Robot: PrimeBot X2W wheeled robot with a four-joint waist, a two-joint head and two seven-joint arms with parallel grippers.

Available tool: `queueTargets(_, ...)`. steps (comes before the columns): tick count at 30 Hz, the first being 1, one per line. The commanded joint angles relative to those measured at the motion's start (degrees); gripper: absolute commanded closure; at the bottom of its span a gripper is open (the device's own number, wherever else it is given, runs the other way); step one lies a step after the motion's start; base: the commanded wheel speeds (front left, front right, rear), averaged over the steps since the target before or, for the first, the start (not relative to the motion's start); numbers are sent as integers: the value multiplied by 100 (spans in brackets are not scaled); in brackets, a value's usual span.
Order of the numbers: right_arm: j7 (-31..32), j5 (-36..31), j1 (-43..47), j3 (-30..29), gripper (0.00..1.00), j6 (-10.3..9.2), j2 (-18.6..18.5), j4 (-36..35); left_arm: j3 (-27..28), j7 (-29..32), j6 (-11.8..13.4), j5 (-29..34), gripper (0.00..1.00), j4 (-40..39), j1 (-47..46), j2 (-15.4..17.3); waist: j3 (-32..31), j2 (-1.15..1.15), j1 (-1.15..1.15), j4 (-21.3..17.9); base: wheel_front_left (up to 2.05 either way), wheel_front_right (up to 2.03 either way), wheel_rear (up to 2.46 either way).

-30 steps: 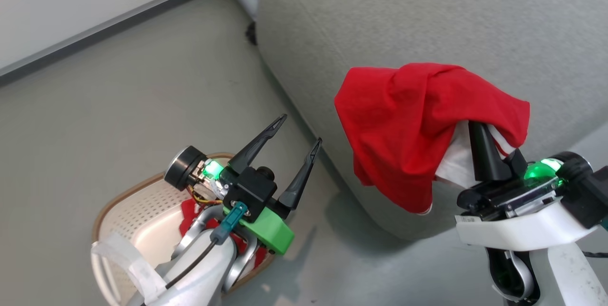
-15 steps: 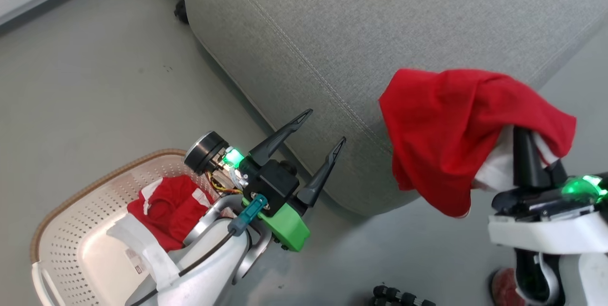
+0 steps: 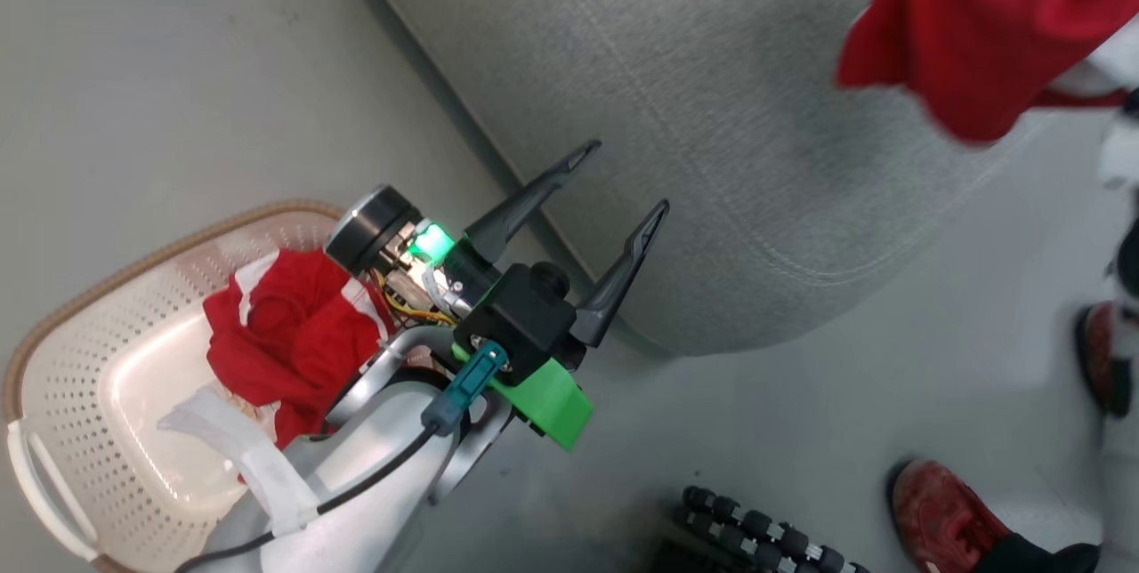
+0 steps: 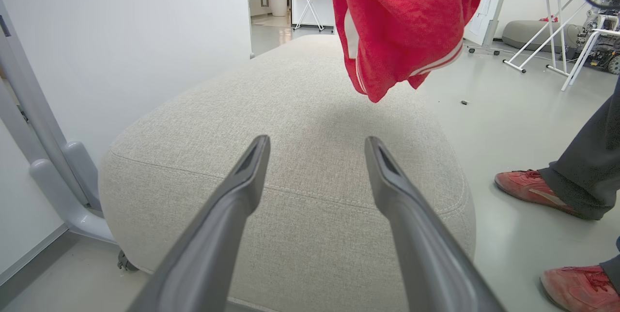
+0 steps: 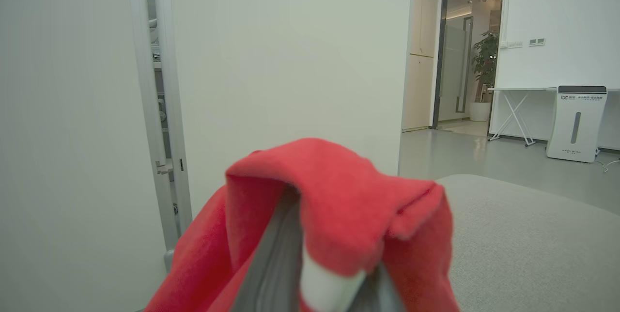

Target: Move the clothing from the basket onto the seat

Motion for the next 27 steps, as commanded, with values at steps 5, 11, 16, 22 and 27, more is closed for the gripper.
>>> queueTargets(5,-10,97,-971,-225,100,-4,-594,652,5,106,20,116,0,-248,-311,104,1057,10,0,800,0,0,0)
queueTargets(11,-11,64,-1688,-302,100,-4,-1020,1449,-63,118,7,202,0,-347,-518,68,1538,10,0,1175,0,0,0)
queueTargets(16,-10,-58,-1907,-426,100,-5,-1122,2327,-88,17,32,243,0,-286,-640,10,1713,10,0,1437,0,0,0)
queueTargets(22,-10,125,-1678,-678,91,-5,-848,3110,-59,-164,113,166,0,-154,-621,-40,1728,10,0,1575,0,0,0)
queueTargets(27,-10,118,-1185,-959,0,-5,-611,3343,-128,-317,130,127,0,31,-574,-109,1623,10,0,1650,0,0,0)
